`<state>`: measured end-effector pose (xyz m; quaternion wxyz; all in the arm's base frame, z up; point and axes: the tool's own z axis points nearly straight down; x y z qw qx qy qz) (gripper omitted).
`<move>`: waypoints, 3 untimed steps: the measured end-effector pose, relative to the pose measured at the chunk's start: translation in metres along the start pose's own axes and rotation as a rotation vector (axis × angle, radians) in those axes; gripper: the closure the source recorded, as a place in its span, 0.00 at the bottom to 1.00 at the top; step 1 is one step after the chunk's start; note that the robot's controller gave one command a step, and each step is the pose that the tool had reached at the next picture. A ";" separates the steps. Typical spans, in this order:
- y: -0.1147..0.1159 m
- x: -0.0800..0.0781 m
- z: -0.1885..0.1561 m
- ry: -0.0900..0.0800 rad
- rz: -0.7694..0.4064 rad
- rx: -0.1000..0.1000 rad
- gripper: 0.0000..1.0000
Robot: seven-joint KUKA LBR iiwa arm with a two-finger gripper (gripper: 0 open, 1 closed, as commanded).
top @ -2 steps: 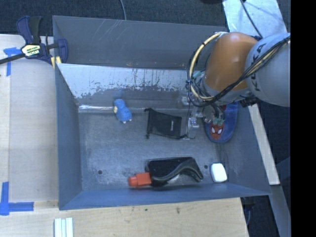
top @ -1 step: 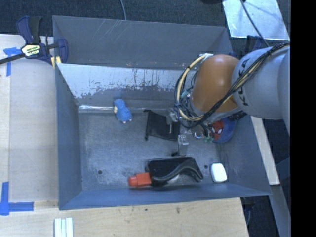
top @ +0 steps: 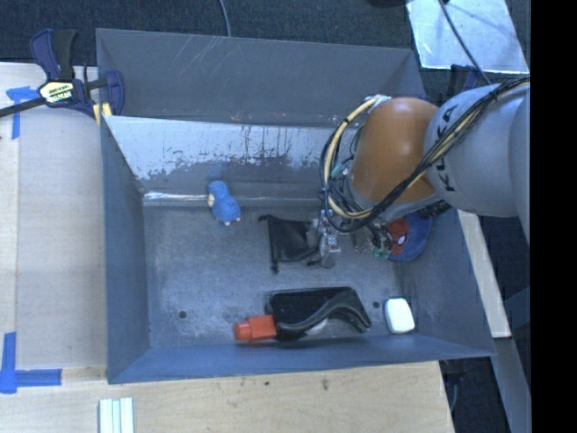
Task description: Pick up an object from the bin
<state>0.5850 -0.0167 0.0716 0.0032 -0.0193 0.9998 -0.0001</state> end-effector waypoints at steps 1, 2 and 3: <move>0.012 0.026 0.000 0.000 0.067 0.000 1.00; 0.019 0.014 -0.116 -0.007 0.069 0.000 1.00; -0.006 0.010 -0.183 -0.006 0.112 0.001 1.00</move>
Offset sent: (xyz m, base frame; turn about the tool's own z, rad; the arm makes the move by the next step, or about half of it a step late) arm -0.0277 0.0110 -0.0016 0.0664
